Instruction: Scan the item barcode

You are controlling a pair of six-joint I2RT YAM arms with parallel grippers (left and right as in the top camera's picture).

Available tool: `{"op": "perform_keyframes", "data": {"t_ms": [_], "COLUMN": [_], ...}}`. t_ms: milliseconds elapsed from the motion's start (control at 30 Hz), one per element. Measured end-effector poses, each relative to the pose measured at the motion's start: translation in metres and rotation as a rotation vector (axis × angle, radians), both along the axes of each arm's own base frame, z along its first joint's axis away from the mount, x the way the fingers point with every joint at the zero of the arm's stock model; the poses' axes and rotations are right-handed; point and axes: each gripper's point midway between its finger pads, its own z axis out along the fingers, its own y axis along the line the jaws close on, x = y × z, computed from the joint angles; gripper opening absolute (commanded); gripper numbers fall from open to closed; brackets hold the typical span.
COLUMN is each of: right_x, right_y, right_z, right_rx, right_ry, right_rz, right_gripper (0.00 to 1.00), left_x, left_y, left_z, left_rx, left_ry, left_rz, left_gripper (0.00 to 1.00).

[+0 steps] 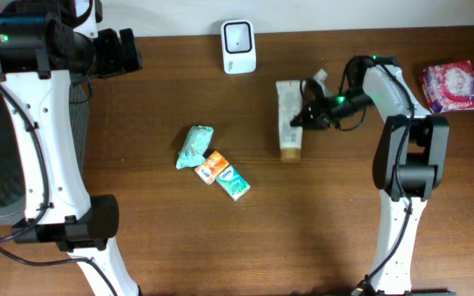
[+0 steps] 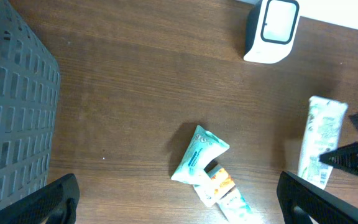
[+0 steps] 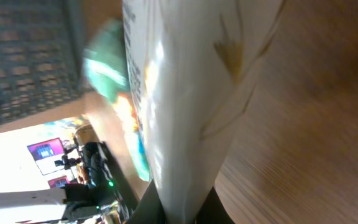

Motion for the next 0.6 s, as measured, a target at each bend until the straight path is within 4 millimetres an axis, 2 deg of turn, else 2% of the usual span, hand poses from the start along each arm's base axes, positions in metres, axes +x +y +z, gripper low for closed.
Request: {"op": "perform_keyframes", "data": {"t_ms": [33, 100, 167, 267, 367, 467, 600], "right_x": [0.009, 0.017, 0.029, 0.034, 0.031, 0.028, 0.027], "right_y": [0.008, 0.018, 0.032, 0.056, 0.083, 0.102, 0.106], "right_z": [0.017, 0.036, 0.073, 0.112, 0.131, 0.138, 0.138], "right_rx": [0.058, 0.116, 0.213, 0.311, 0.350, 0.367, 0.361], "right_ry": [-0.058, -0.115, -0.216, -0.307, -0.374, -0.425, -0.437], "right_rz": [0.008, 0.016, 0.031, 0.072, 0.133, 0.181, 0.193], "right_gripper": [0.04, 0.04, 0.04, 0.04, 0.04, 0.04, 0.04], "left_x": [0.000, 0.000, 0.000, 0.000, 0.000, 0.000, 0.000], "left_y": [0.000, 0.000, 0.000, 0.000, 0.000, 0.000, 0.000], "left_z": [0.000, 0.000, 0.000, 0.000, 0.000, 0.000, 0.000], "left_rx": [0.000, 0.000, 0.000, 0.000, 0.000, 0.000, 0.000], "left_ry": [0.000, 0.000, 0.000, 0.000, 0.000, 0.000, 0.000], "left_rz": [0.000, 0.000, 0.000, 0.000, 0.000, 0.000, 0.000], "left_gripper": [0.99, 0.99, 0.99, 0.99, 0.99, 0.99, 0.99]}}
